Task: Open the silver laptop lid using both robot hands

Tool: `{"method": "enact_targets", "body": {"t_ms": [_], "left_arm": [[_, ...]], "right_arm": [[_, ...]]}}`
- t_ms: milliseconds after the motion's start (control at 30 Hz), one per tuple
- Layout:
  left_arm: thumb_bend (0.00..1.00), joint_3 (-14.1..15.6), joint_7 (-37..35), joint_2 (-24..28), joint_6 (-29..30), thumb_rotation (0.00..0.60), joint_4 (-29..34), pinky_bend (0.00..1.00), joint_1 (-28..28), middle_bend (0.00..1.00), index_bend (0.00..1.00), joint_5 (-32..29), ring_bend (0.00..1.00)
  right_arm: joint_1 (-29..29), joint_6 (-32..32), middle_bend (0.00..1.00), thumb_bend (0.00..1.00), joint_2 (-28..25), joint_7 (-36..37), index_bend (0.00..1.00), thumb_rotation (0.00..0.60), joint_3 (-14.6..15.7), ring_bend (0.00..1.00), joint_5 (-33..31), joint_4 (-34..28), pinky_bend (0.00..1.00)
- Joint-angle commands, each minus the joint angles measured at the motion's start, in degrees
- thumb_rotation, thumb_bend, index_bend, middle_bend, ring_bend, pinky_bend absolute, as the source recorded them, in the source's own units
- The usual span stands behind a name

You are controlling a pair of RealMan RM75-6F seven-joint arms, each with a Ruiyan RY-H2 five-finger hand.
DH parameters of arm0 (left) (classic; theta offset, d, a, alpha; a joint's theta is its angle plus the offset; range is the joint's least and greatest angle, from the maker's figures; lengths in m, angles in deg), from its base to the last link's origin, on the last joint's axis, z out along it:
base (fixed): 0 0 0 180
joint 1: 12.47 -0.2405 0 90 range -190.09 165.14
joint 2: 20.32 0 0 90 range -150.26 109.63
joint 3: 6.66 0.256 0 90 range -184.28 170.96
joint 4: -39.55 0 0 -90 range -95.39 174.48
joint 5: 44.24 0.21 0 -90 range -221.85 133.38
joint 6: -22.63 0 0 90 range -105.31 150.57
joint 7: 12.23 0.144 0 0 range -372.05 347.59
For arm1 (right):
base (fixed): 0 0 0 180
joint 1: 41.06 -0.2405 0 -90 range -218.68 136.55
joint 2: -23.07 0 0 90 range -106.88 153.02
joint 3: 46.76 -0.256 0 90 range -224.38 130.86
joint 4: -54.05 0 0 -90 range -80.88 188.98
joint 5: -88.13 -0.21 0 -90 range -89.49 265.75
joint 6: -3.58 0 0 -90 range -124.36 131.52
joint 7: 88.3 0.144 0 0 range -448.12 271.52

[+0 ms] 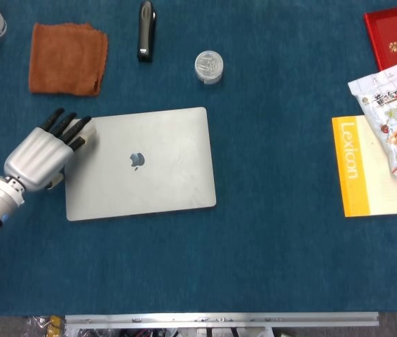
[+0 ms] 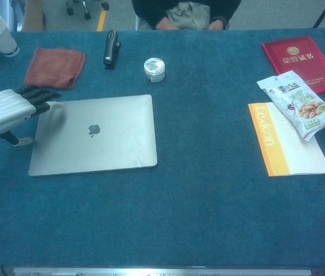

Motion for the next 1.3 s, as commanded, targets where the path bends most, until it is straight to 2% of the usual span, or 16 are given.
{"method": "enact_targets", "body": {"t_ms": [33,767,1300], "left_arm": [[0.23,0.0,-0.5,-0.4,0.2,0.600,-1.2,0.00,0.1,0.00,0.00,-0.1,0.00],[0.23,0.6,-2.9,-2.9,-1.3,0.600,-4.3,0.00,0.9,0.00,0.00,-0.9,0.00],[0.23,0.2,-3.9,-4.1,-2.2,0.600,-3.1,0.00,3.1,0.00,0.00,-0.5,0.00]], "right_arm": [[0.1,-0.7,0.07,0.29,-0.4,-4.8,0.00,0.600,-0.5,0.01,-0.6,-3.5,0.06],[0.2,-1.3,0.07,0.29,-0.9,-2.6,0.00,0.600,-0.5,0.01,1.6,-1.7,0.06],[0.8,-2.0,0.07,0.29,-1.3,-1.1,0.00,0.600,-0.7,0.01,1.2,-0.9,0.06]]}}
